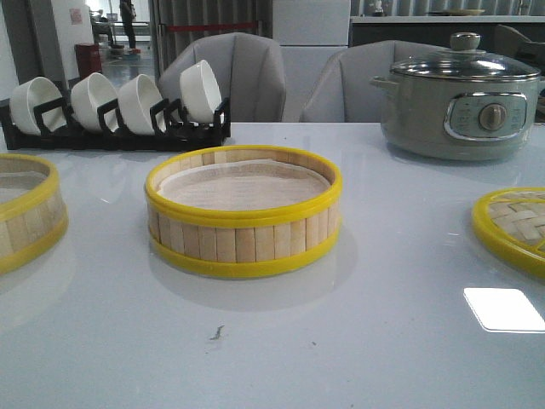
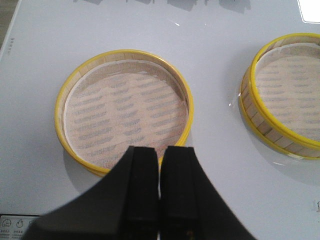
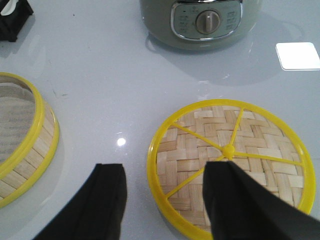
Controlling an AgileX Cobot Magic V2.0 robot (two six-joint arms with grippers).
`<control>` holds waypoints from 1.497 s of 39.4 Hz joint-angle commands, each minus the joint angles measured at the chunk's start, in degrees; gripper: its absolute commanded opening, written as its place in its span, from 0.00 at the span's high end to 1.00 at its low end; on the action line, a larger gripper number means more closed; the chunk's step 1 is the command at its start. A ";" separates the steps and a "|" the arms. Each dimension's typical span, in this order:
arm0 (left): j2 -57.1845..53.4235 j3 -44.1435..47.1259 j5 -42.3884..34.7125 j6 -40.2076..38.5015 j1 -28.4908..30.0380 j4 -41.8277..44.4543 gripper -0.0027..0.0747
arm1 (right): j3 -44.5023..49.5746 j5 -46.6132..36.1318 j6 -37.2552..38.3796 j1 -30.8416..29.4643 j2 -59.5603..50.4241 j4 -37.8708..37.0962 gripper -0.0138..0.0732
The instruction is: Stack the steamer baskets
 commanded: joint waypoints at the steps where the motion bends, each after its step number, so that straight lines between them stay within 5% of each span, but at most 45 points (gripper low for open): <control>1: -0.46 -1.96 -4.86 0.67 -0.36 -0.70 0.84 | -2.14 -4.05 -0.51 0.21 -0.35 0.16 0.31; 6: 0.57 -1.96 -6.32 0.67 -0.36 -0.70 0.80 | -2.14 -4.02 -0.51 0.21 -0.35 0.16 0.31; 18: 4.71 1.18 -12.66 3.76 -0.36 -3.61 0.41 | -2.14 -1.86 -0.51 0.21 -0.35 0.16 0.31; 36: 22.37 1.42 -17.56 6.18 -7.94 -8.32 0.44 | -2.14 -0.88 -0.51 0.21 -0.35 0.21 0.31; 59: 41.35 1.42 -31.76 6.18 -8.21 -6.51 0.44 | -2.14 -0.84 -0.51 0.21 -0.35 0.21 0.31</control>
